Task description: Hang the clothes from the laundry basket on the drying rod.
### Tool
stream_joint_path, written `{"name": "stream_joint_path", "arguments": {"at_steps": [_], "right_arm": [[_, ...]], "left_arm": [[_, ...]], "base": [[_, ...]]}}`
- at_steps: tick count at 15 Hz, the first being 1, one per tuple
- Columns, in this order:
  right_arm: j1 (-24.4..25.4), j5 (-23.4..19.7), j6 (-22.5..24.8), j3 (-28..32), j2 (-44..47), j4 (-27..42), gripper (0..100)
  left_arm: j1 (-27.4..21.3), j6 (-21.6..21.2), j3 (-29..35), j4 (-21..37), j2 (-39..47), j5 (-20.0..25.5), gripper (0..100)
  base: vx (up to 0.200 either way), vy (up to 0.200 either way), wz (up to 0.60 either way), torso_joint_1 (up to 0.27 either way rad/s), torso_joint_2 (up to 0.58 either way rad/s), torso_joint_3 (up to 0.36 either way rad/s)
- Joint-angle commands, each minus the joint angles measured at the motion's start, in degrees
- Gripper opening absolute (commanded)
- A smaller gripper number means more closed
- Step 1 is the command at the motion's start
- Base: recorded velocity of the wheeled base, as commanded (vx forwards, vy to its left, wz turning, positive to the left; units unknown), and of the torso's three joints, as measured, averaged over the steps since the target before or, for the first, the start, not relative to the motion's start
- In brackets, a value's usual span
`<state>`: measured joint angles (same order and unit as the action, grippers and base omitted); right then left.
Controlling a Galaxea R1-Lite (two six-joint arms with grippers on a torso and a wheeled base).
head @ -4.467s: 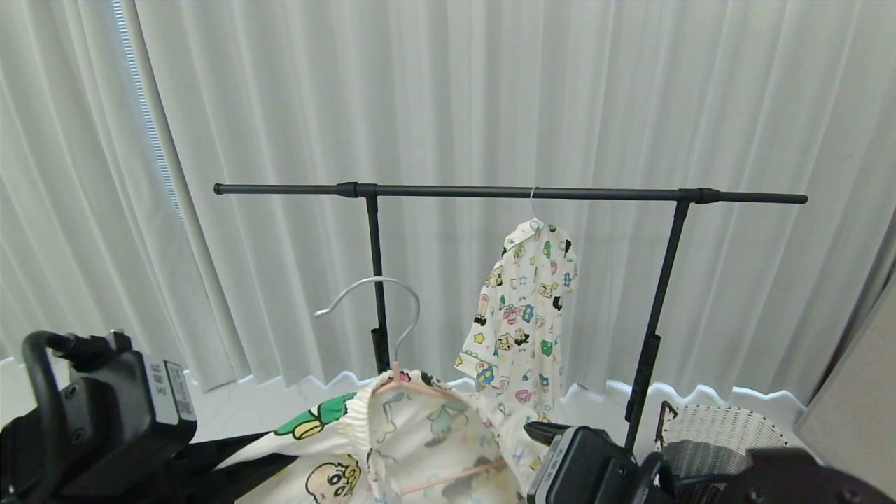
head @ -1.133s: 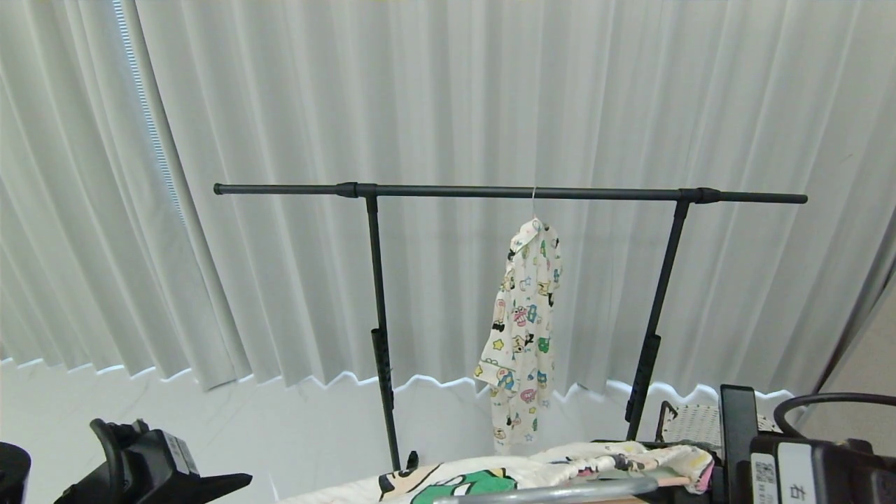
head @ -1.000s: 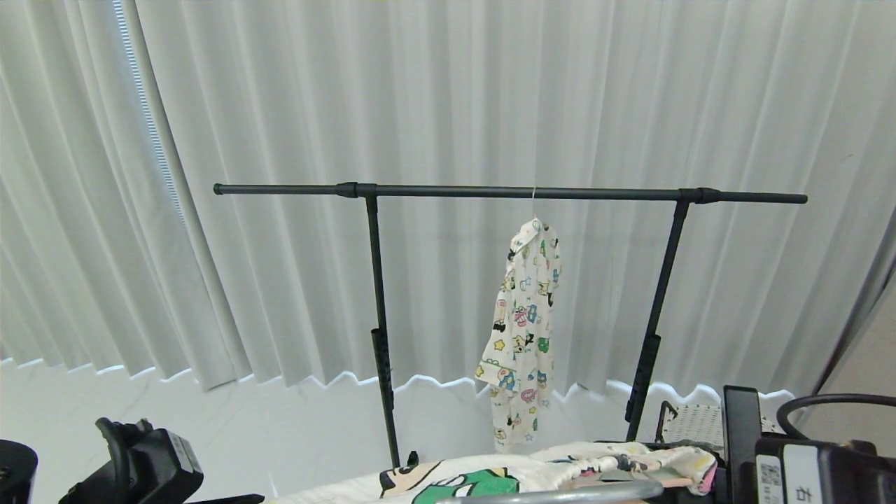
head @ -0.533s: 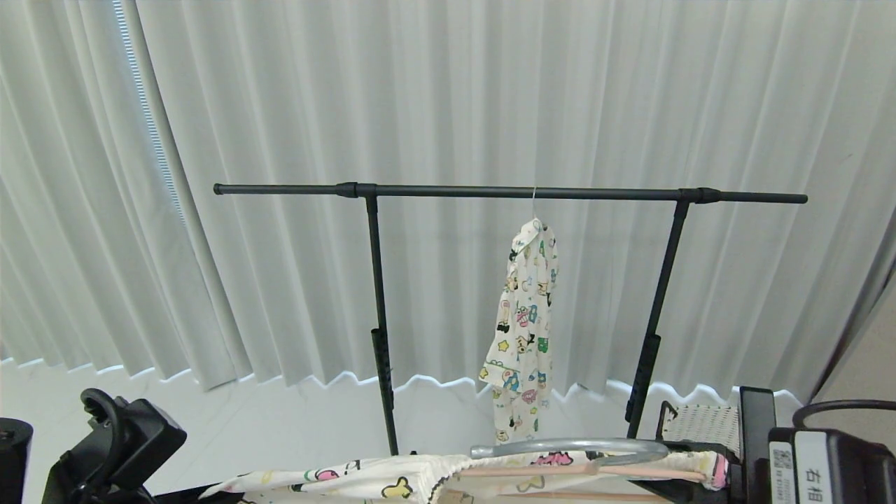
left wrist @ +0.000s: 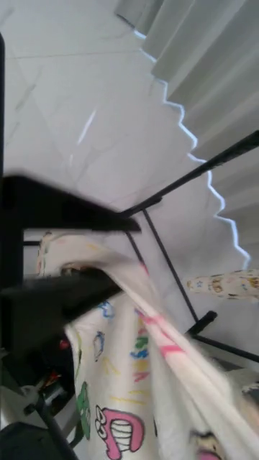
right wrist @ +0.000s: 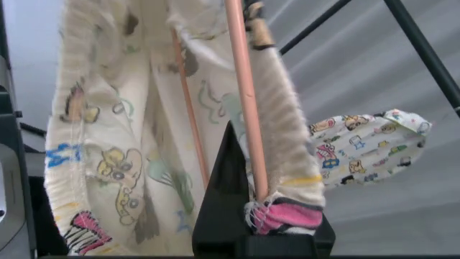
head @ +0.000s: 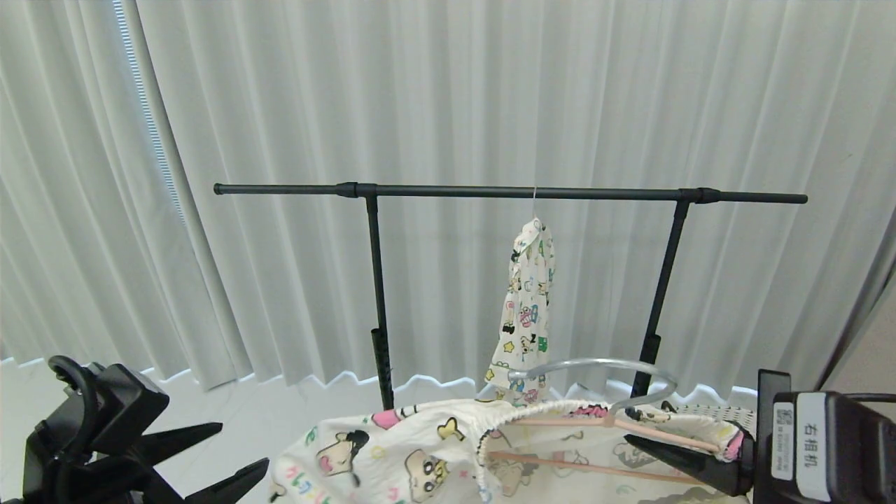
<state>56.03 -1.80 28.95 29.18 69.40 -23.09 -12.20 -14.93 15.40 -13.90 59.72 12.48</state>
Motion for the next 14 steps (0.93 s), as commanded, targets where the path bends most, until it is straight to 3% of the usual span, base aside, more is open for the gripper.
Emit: {"name": "stream_joint_path", "arguments": {"at_steps": [1, 2, 3, 4, 7, 10, 14], "right_arm": [[-3.5, 0.0, 0.0, -1.3, -1.6, 0.0, 0], [-7.6, 0.2, 0.1, -3.2, -3.3, 0.0, 0], [-8.0, 0.2, 0.1, -3.4, -3.5, 0.0, 0], [-13.8, 0.2, 0.1, -7.3, -6.8, 0.1, 0], [-21.8, 0.2, 0.1, -10.5, -12.4, 2.0, 0], [-31.5, 0.2, 0.1, -10.8, -20.0, 13.8, 0], [-39.4, 0.3, -3.6, -10.6, -23.6, 20.5, 0]], "left_arm": [[0.1, 0.1, 0.8, -0.6, -0.2, 0.1, 100], [0.2, 0.1, 1.1, -2.0, 0.1, 0.1, 100], [0.2, 0.1, 1.1, -2.1, 0.1, 0.1, 100], [0.3, 0.0, 0.8, -3.5, -0.3, 0.1, 100], [0.3, 0.0, 1.4, -5.8, 0.0, 0.1, 100], [0.3, -0.1, 1.6, -6.8, 0.8, 0.1, 100], [0.3, -1.3, 1.9, -7.0, 1.7, 0.0, 100]], "base": [[0.0, 0.0, 0.0, 0.0, 0.0, 0.0], [0.0, 0.0, 0.0, 0.0, 0.0, 0.0], [0.0, 0.0, 0.0, 0.0, 0.0, 0.0], [0.0, 0.0, 0.0, 0.0, 0.0, 0.0], [0.0, 0.0, 0.0, 0.0, 0.0, 0.0], [0.0, 0.0, 0.0, 0.0, 0.0, 0.0], [0.0, 0.0, 0.0, 0.0, 0.0, 0.0]]}}
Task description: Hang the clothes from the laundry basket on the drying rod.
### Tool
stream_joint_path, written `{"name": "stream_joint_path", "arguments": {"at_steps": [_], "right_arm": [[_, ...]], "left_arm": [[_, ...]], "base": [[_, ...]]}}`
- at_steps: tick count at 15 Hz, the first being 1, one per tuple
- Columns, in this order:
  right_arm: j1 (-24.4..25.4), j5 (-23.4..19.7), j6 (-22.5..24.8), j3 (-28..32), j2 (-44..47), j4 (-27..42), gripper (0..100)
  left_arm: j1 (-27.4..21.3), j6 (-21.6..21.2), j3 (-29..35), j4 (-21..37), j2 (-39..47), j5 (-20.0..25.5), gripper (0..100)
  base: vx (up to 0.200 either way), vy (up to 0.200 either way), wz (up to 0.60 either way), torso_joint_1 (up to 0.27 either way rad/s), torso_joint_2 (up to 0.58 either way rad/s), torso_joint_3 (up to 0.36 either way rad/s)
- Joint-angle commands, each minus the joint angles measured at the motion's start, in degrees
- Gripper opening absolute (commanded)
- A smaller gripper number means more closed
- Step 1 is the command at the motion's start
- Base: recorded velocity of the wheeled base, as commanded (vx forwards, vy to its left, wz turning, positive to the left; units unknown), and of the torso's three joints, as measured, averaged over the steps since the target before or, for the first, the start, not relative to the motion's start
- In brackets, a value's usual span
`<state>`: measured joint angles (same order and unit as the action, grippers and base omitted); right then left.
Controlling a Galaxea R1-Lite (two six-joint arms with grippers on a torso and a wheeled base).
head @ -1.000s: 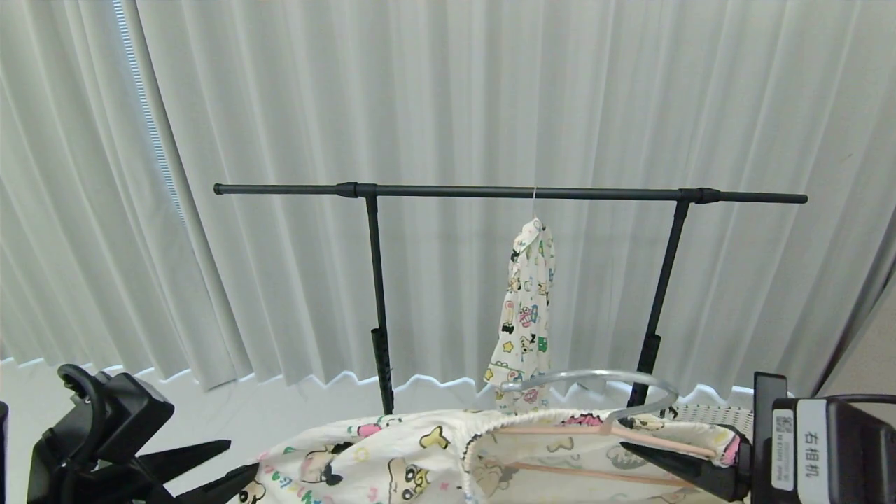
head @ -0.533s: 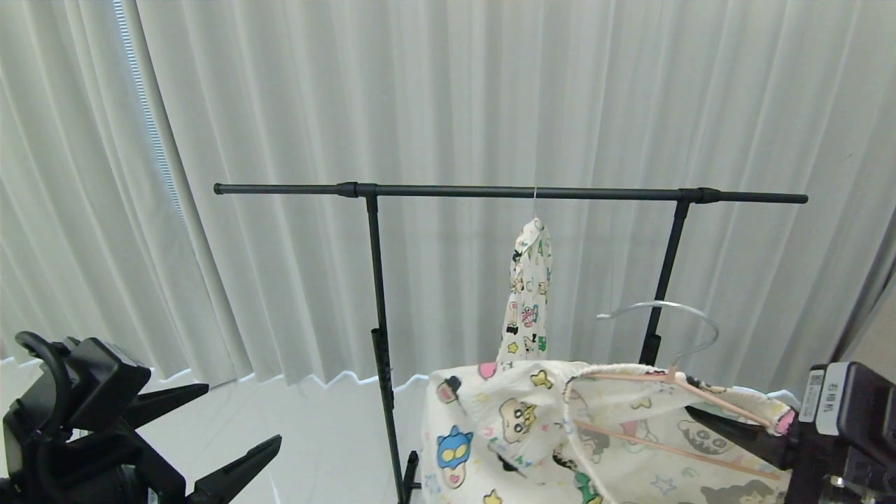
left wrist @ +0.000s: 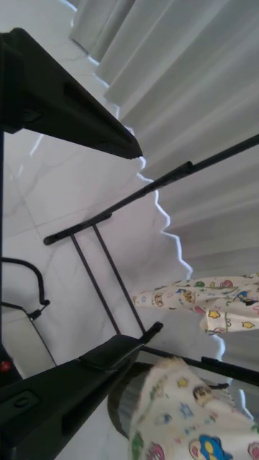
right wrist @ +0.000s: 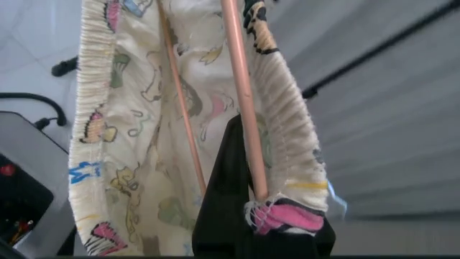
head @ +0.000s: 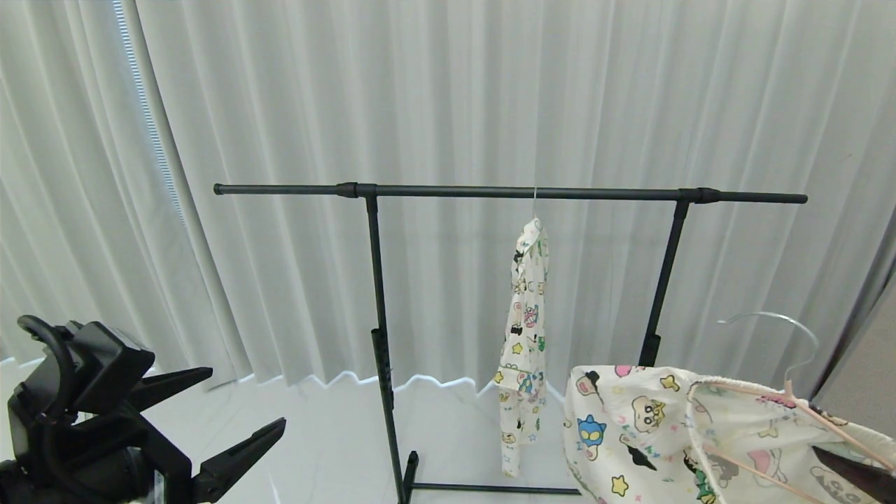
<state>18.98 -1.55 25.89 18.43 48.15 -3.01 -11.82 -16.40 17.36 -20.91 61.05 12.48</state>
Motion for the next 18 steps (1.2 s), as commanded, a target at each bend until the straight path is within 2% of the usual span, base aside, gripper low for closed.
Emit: {"name": "stream_joint_path", "arguments": {"at_steps": [1, 3, 6, 8, 12, 18], "right_arm": [[-3.9, 0.4, -2.4, 0.5, -2.1, 0.4, 0], [-6.3, 1.9, -6.7, 1.2, -1.4, 0.4, 0], [-6.4, 3.7, -15.3, 3.6, 1.2, 0.1, 0], [-6.4, 4.4, -18.5, 5.8, 3.7, 0.0, 0], [-6.4, 5.2, -19.8, 8.4, 8.3, -0.2, 0], [-6.4, 5.2, -19.9, 8.6, 12.0, -5.0, 0]], "left_arm": [[0.2, -1.9, -0.6, 0.1, 0.4, 0.0, 100], [0.4, -3.6, -0.5, 0.0, 0.4, 0.0, 100], [0.3, -3.2, 0.7, 0.0, 0.5, 0.1, 100], [0.3, -3.2, 0.7, 0.0, 0.3, 0.1, 100], [0.2, -3.1, 0.6, 0.0, 0.2, 0.1, 100], [0.0, -3.5, 0.4, 0.0, 0.0, 0.2, 100]], "base": [[0.0, 0.0, 0.0, 0.0, 0.0, 0.0], [0.0, 0.0, 0.0, 0.0, 0.0, 0.0], [0.0, 0.0, 0.0, 0.0, 0.0, 0.0], [0.0, 0.0, 0.0, 0.0, 0.0, 0.0], [0.2, 0.0, 0.0, -0.004, 0.0, 0.004], [0.2, 0.0, 0.0, 0.01, 0.0, 0.001]]}}
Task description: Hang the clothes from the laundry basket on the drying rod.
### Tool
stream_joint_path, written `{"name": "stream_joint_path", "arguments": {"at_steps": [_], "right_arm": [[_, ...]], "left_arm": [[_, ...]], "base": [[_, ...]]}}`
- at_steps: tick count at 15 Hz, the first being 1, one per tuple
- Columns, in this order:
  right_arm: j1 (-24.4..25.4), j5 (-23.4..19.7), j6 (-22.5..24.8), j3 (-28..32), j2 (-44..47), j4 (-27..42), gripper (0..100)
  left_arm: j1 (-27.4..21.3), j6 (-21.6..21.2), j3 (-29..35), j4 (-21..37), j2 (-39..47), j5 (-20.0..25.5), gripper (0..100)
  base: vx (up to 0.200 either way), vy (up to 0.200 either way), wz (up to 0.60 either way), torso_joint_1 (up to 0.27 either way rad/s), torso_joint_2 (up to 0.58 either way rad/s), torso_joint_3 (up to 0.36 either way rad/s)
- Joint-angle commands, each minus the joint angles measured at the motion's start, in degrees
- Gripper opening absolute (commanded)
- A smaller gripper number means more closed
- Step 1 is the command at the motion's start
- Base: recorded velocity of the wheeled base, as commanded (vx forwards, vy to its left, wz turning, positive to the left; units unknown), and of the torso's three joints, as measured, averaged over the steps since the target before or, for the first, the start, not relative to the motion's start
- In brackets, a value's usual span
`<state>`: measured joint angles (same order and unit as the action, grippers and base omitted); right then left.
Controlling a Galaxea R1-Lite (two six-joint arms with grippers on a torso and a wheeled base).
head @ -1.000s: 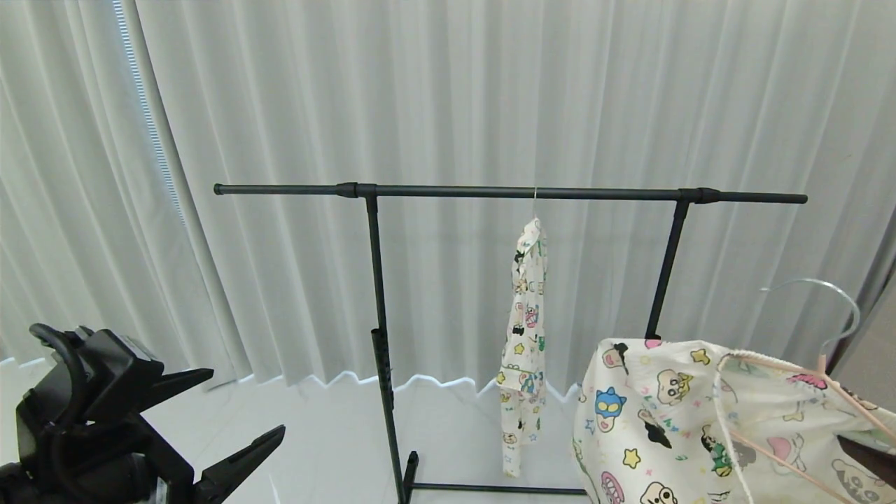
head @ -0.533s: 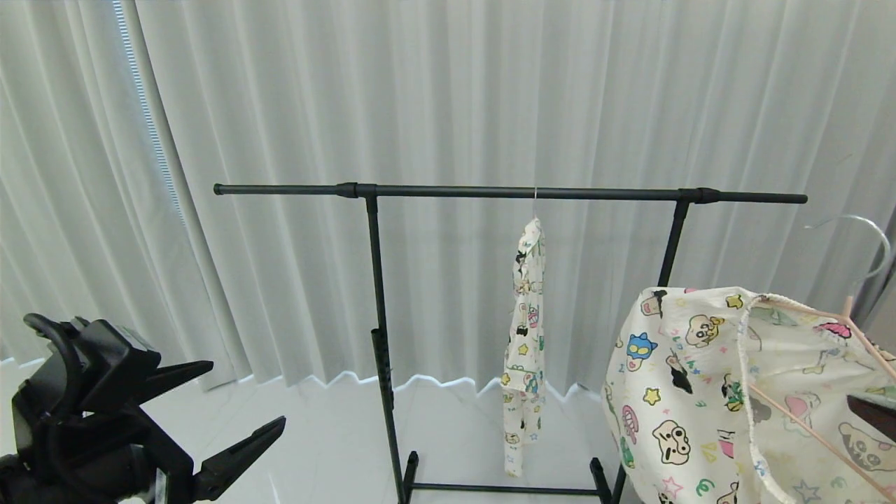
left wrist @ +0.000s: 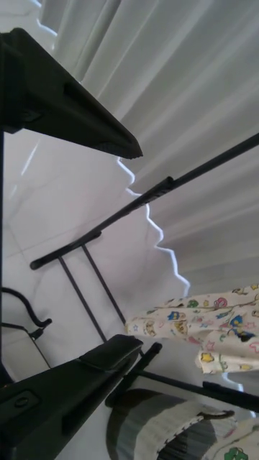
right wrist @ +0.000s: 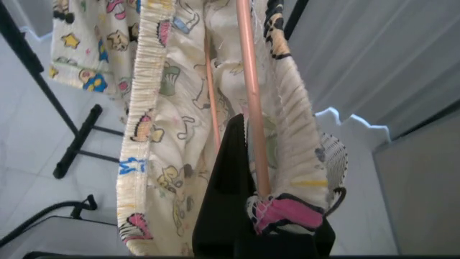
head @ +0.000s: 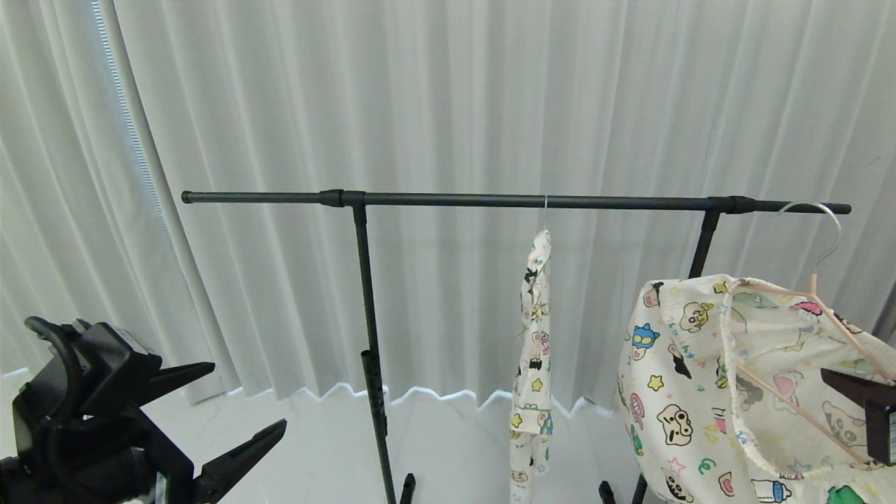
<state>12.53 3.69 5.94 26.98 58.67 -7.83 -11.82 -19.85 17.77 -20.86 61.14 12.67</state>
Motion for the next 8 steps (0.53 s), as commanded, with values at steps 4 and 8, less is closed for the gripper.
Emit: {"name": "stream_joint_path", "arguments": {"at_steps": [4, 8], "right_arm": [[0.0, 0.2, -0.7, 0.3, 4.0, -3.0, 0], [0.0, 0.2, -0.7, 0.7, 6.2, -4.6, 0]], "left_arm": [[-0.2, 0.0, 0.0, 0.0, -0.1, 0.0, 100], [-0.2, 0.0, -0.1, -0.1, -0.1, 0.0, 100]], "base": [[0.2, 0.0, 0.0, 0.005, 0.0, 0.002], [0.2, 0.0, 0.0, 0.004, 0.0, 0.0]]}}
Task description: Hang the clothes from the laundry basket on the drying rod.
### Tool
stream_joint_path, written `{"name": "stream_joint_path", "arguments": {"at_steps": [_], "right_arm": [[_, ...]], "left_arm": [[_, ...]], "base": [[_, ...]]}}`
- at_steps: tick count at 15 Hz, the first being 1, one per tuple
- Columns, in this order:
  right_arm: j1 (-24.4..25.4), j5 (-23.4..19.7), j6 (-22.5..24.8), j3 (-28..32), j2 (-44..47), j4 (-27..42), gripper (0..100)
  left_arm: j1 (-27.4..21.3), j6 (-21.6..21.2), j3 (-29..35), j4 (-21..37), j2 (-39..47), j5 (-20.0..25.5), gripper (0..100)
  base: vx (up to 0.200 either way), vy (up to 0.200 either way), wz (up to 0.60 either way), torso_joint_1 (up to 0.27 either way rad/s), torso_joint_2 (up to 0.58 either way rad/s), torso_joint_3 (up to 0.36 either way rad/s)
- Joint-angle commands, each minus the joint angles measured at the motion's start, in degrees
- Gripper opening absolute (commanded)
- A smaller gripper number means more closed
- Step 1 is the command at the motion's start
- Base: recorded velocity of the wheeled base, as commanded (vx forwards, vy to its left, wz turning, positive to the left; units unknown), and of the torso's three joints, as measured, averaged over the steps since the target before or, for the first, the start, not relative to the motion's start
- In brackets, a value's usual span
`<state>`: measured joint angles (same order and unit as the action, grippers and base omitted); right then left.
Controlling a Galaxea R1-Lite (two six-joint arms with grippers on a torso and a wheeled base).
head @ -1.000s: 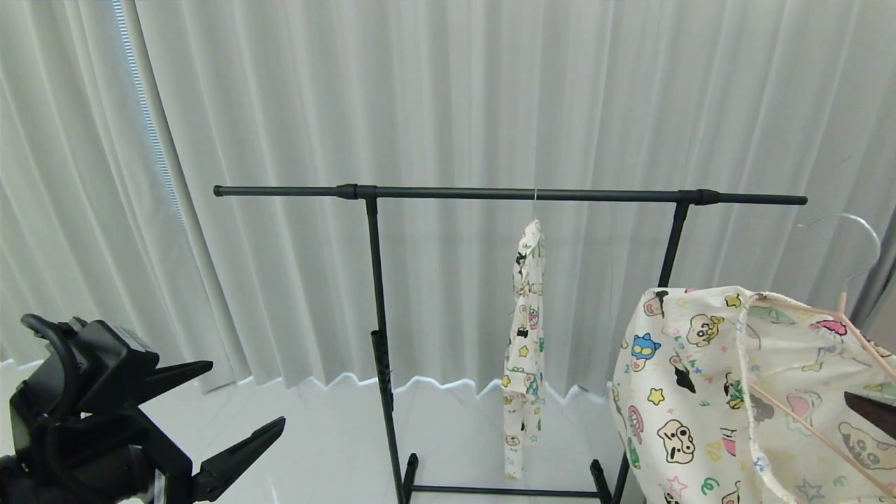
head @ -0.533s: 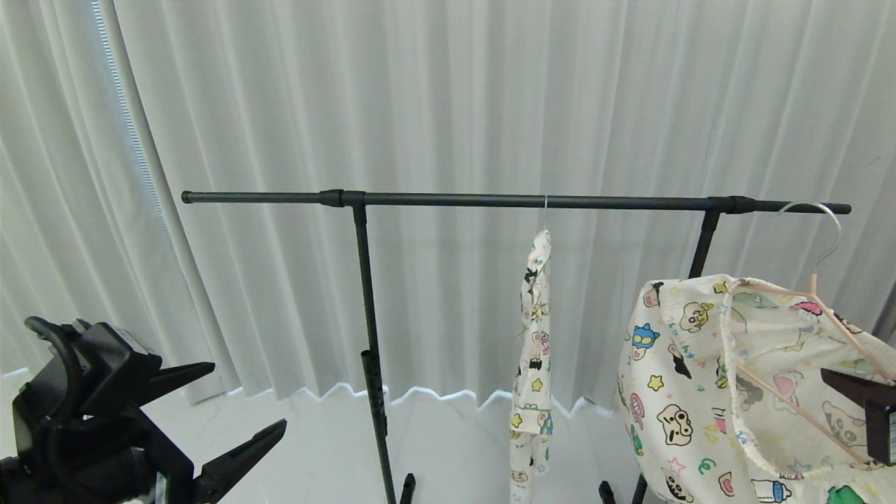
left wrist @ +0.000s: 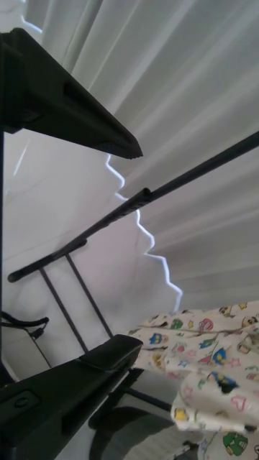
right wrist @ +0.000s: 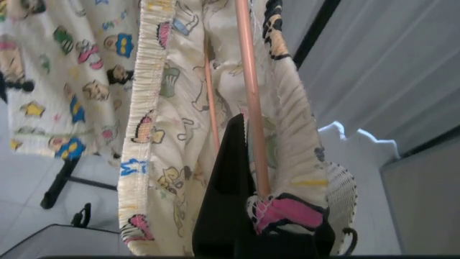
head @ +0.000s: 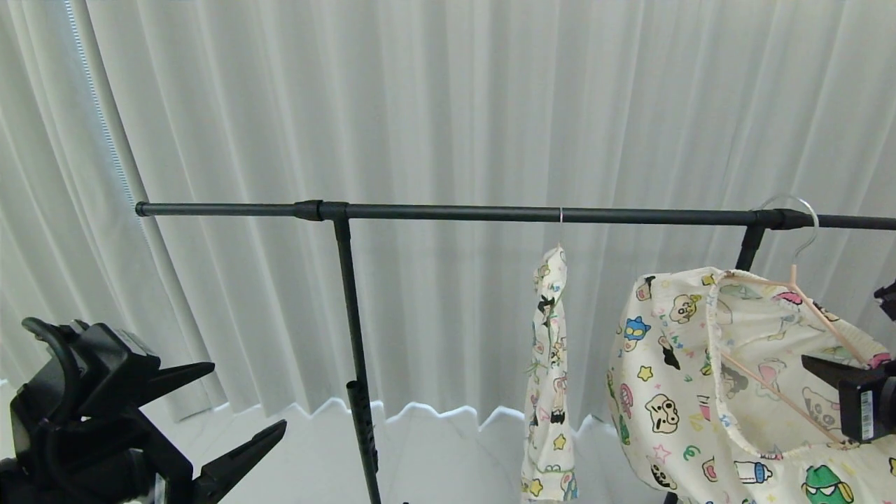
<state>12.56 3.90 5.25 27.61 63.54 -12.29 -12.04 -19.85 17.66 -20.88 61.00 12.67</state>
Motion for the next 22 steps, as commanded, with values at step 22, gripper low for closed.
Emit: {"name": "stream_joint_path", "arguments": {"at_steps": [22], "right_arm": [[-0.1, 3.7, -1.2, 2.3, 22.8, -12.7, 0]], "left_arm": [[-0.3, 0.0, -0.4, 0.0, -0.4, 0.1, 100]], "base": [[0.073, 0.0, 0.0, 0.001, 0.0, 0.001]]}}
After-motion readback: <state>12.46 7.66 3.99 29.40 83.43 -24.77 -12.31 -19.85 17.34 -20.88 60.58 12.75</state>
